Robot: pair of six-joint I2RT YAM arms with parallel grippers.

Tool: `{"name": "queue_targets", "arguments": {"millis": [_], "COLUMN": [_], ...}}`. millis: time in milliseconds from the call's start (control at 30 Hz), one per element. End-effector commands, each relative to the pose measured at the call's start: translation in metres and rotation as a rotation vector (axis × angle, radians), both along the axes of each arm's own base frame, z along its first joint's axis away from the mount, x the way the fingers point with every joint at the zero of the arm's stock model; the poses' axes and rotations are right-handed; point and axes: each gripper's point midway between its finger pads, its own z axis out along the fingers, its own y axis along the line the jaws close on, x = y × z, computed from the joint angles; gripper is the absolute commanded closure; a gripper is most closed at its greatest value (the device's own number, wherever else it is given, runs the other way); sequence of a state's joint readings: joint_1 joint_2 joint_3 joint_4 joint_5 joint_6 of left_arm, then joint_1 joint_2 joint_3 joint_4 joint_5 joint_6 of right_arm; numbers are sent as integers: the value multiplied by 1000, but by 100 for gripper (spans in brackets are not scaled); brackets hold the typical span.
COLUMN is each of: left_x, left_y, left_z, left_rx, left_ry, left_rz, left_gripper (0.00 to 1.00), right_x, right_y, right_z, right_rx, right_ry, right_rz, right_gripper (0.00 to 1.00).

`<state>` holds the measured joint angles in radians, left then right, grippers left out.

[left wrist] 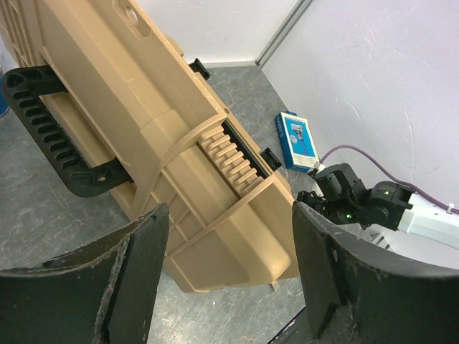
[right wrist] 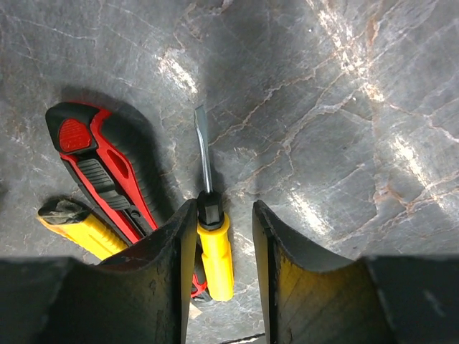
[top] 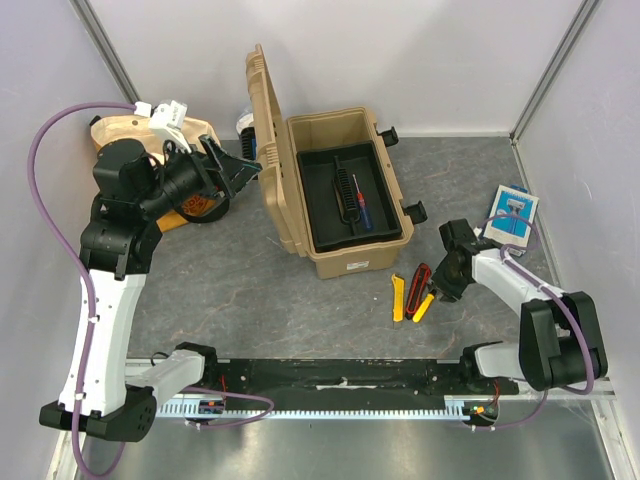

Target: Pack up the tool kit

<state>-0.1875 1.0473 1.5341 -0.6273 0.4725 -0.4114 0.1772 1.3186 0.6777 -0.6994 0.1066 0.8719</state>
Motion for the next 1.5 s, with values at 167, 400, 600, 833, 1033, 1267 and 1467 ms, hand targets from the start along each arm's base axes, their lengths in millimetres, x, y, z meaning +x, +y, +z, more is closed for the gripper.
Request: {"name": "queue_targets", "arguments": {"millis": [167, 400, 600, 833, 1033, 1267, 1467], "left_x": [0, -2, -3, -4, -4, -6, -6], "left_y": [1, 2, 2, 3, 3, 4, 4], "left_z": [10, 12, 14, 15, 16, 18, 17], "left_rx": [1, 1, 0, -3, -6, -9, -10], "left_ry": [-36, -44, -48, -51, -52, -55, -53], "left_rz": [7, 12, 10, 17, 15, 20, 23], "left_gripper": [25, 25, 25, 25, 25, 25, 25], "right_x": [9, 35, 103, 166, 187, 205, 217], "right_y": [-2, -16, -39, 2, 94, 149, 161], "right_z": [-11, 22, 129, 253, 303, 285, 239], "right_rx": [-18, -108, -270, -210, -221, -348, -478], "right_ry": [-8, -105, -364, -718, -901, -878, -753], "right_rz": [3, 8, 40, 240, 568, 737, 841], "right_gripper": [67, 100, 100, 100, 100, 100, 100]}}
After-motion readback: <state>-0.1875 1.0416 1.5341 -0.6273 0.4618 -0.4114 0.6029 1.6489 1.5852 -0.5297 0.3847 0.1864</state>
